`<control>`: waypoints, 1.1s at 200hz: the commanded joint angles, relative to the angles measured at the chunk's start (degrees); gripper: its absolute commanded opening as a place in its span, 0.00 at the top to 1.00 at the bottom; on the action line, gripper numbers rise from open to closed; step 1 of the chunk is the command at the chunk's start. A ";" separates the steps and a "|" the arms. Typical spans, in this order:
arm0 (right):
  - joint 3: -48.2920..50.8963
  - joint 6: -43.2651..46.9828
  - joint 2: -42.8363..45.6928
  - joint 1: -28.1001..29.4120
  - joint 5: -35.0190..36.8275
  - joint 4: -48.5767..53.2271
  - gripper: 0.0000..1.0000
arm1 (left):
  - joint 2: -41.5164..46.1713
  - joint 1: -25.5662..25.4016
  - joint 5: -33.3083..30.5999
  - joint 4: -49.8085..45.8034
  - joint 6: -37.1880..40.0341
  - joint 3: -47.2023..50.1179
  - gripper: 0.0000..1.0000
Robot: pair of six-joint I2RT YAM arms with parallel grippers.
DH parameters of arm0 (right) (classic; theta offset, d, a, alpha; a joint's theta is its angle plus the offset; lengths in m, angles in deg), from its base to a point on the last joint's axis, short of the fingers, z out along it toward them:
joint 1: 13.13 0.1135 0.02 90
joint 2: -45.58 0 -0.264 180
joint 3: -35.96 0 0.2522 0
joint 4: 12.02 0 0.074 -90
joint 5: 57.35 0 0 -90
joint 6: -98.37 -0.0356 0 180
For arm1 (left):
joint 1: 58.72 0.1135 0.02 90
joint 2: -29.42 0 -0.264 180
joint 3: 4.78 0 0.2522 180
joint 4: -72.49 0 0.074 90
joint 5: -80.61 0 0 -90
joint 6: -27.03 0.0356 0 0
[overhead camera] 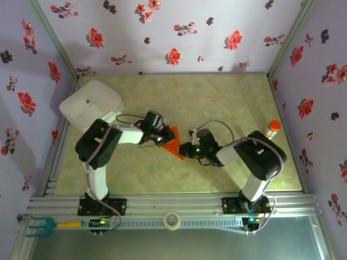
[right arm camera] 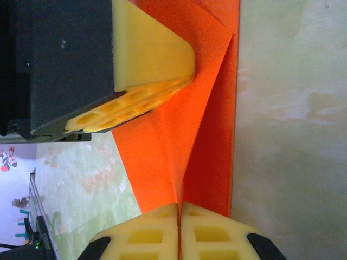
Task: Fold a paper plane with a square sheet of paper (pick it up from the middle)
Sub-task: Fourth fold the wing at the center of the table.
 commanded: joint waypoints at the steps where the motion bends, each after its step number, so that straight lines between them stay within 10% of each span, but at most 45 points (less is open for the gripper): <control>1: -0.60 -1.30 -0.27 -0.18 -0.24 6.34 0.87 | -1.42 -0.29 0.23 -2.92 1.40 -0.70 0.90; 220: 1.12 -1.72 4.45 -0.10 -4.56 16.39 0.86 | -1.08 -0.42 0.45 -1.18 0.78 0.59 0.91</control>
